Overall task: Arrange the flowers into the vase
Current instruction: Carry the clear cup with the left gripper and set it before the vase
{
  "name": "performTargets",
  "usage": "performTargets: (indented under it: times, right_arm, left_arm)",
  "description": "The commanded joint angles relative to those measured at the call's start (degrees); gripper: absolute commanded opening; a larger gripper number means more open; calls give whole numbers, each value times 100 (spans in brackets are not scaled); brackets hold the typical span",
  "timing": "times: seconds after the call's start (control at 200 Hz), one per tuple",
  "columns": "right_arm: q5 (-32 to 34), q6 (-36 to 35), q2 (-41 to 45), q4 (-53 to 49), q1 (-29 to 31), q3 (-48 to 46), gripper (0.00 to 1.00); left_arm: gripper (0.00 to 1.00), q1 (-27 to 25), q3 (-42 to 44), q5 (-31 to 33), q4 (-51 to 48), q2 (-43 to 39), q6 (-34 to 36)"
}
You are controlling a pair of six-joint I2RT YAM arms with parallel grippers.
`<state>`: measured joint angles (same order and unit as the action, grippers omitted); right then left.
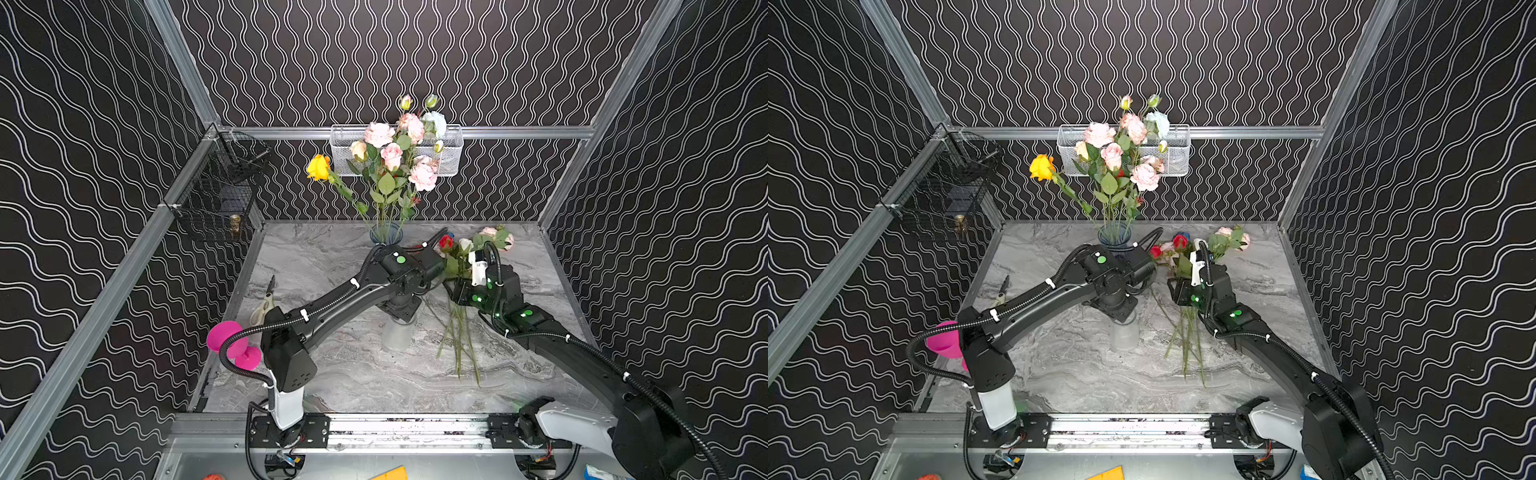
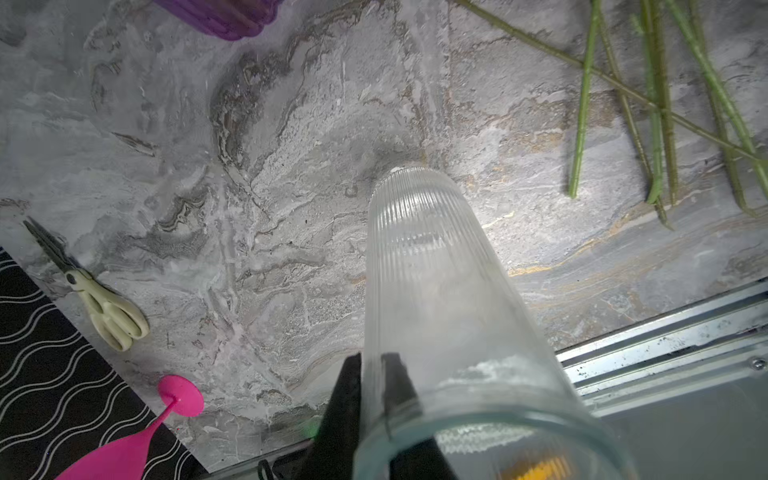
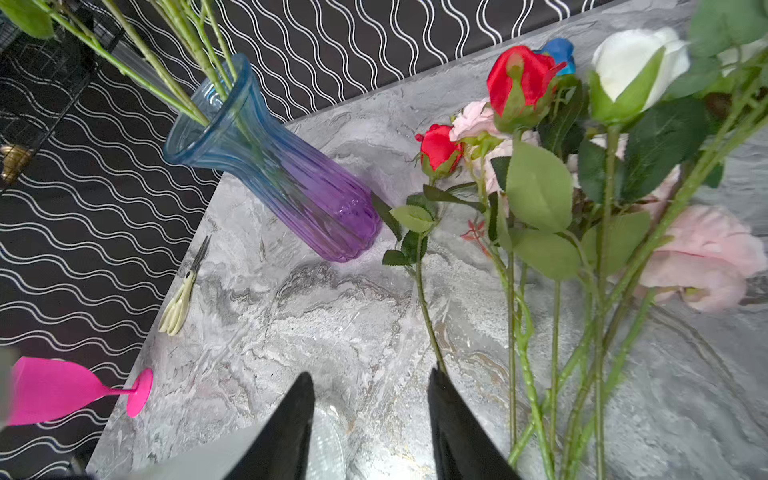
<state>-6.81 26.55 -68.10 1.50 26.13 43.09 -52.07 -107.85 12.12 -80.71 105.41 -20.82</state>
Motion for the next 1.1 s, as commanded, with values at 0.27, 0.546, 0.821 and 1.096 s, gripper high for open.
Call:
performTargets:
  times: [0.27,0.546,0.821,1.096]
  right_arm:
    - [-131,110,100,156,-3,-55,49]
    - [-194,146,206,221,-3,-113,50]
    - [-1,79,362,92,-3,-138,51]
    - [191,73,383,189,-7,-144,51]
  left_arm:
    - [0,249,229,-293,404,77,215]
    - [29,339,127,-207,374,179,293]
    - [98,338,-274,-9,173,-407,338]
    - [98,338,78,1110,613,-2335,-70]
